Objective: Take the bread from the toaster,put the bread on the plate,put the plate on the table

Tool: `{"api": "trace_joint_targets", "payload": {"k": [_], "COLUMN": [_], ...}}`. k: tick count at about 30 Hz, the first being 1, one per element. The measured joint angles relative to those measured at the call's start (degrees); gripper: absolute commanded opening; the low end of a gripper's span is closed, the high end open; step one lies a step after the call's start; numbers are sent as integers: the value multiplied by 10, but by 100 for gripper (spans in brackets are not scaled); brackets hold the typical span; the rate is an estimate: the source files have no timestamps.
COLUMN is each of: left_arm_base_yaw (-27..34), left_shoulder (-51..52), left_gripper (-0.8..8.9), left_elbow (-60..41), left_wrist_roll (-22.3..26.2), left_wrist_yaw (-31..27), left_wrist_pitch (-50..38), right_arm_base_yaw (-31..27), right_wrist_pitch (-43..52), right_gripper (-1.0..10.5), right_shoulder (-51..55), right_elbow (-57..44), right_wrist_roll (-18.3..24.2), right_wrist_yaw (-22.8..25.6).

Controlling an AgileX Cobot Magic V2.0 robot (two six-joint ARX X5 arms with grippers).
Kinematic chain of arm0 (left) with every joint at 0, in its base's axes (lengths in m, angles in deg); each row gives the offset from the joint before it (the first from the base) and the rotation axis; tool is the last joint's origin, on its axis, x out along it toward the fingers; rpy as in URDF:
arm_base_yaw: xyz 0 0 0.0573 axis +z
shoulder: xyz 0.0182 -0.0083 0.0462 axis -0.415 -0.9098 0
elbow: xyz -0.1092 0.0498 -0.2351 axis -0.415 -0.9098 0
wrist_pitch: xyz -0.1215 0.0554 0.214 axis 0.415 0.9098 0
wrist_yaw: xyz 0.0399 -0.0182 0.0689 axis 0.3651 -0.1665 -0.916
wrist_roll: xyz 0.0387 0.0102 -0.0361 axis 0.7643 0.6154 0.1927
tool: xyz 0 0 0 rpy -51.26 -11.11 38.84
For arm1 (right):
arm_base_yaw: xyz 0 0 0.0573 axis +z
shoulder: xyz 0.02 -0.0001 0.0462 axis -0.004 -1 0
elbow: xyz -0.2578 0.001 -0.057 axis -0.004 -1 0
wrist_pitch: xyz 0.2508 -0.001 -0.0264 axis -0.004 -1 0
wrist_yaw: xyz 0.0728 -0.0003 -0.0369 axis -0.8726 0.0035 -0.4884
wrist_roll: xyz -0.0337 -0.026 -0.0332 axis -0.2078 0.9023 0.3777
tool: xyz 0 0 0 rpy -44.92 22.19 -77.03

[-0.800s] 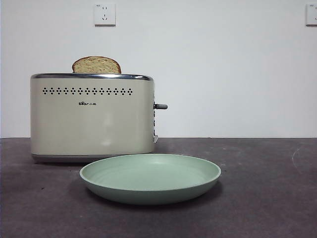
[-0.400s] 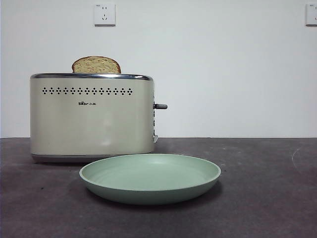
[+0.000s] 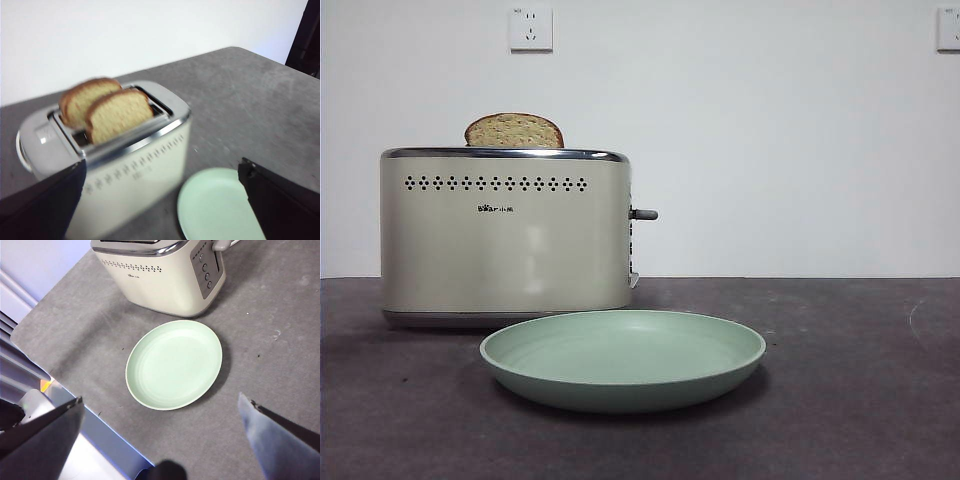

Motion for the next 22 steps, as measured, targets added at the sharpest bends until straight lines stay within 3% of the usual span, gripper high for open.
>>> {"api": "trace_joint_targets", "payload": {"k": [6, 15, 22], "left_arm_base_yaw": [-24, -49, -65], "left_shoulder": [-145, -345, -426], "left_gripper": [628, 628, 625], "left_elbow": [41, 157, 193], "left_wrist_roll": [30, 82, 116], "left_wrist_yaw": [-1, -6, -24], "left_wrist_pitch": [-98, -126, -136], "right_arm_base_yaw": [0, 0, 0], "right_wrist_pitch": [0, -2, -21], "right_gripper": [692, 692, 692], "right_shoulder": [0, 0, 0], "right_elbow": [0, 0, 0], "right_wrist_roll": [0, 0, 0], "right_wrist_yaw": [0, 0, 1]}}
